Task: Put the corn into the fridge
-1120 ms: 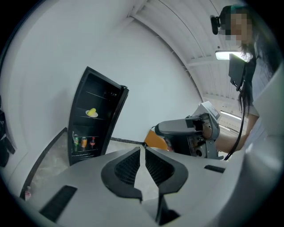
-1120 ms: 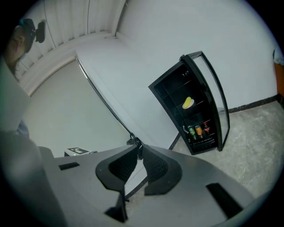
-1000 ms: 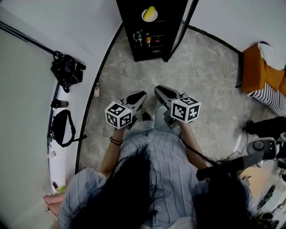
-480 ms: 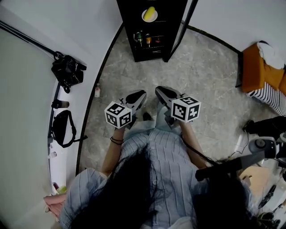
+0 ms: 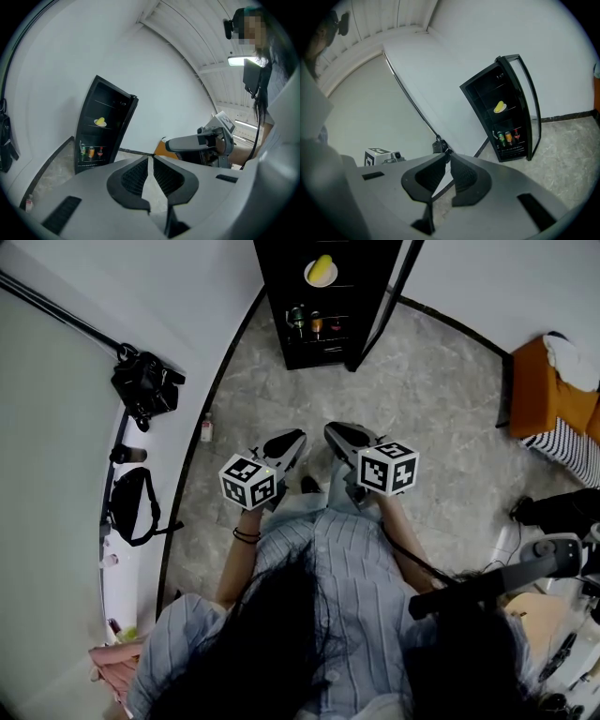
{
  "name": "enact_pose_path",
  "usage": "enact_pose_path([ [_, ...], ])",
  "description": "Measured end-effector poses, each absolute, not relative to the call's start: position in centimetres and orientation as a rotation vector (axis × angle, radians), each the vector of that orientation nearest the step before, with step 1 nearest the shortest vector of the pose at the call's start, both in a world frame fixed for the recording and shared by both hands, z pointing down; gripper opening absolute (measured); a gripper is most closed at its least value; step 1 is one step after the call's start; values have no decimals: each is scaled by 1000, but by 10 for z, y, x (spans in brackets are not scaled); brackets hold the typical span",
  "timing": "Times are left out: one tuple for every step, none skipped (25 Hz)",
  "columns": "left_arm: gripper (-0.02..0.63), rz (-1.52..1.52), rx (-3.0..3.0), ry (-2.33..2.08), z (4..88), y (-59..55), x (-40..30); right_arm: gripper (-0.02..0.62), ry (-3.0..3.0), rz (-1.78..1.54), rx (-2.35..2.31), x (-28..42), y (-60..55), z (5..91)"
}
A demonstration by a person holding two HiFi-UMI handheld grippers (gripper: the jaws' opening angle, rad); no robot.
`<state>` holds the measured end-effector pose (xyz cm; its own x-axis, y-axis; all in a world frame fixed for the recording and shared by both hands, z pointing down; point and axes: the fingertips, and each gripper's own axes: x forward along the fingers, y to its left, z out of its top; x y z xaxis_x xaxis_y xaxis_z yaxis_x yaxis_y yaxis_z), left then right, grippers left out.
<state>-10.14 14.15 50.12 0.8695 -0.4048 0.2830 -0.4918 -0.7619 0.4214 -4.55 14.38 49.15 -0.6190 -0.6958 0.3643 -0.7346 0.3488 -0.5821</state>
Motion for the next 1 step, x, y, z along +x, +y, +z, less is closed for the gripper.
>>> enact_pose_path([
  [41,234,2544,-659,501,141,-102,43,-2534,1135,1340,-47,144,492],
])
